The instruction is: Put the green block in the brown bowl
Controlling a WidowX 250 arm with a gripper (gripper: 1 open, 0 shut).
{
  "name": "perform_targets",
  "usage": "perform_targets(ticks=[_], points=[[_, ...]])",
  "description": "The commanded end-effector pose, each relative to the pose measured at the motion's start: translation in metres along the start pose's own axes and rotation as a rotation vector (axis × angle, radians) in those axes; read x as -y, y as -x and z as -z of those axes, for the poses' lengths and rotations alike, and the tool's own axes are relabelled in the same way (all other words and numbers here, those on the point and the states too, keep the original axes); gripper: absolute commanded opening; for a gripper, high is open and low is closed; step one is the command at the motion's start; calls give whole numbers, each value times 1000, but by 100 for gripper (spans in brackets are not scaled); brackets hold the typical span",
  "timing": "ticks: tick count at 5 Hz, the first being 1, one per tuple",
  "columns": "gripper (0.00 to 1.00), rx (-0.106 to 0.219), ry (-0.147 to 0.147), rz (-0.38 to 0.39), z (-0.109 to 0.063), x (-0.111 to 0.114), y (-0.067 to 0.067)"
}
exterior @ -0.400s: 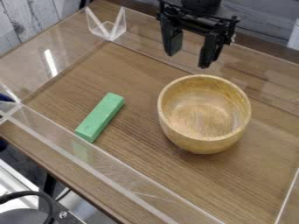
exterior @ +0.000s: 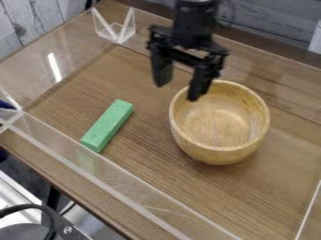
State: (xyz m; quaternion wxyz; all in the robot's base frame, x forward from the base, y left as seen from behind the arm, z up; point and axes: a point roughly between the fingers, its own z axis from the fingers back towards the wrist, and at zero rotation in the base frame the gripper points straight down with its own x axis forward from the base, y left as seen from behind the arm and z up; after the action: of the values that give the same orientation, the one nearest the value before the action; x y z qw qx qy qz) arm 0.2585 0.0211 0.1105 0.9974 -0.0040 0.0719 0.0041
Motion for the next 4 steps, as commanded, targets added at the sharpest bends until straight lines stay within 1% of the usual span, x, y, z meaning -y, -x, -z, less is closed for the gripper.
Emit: perform_targets(ticks=[1, 2, 3, 4], points=[[100, 81, -9, 9, -12, -21, 18], [100, 91, -9, -13, -6, -46, 34], [100, 87, -18, -22, 6, -64, 43], [100, 92, -32, -21, 19, -74, 51]])
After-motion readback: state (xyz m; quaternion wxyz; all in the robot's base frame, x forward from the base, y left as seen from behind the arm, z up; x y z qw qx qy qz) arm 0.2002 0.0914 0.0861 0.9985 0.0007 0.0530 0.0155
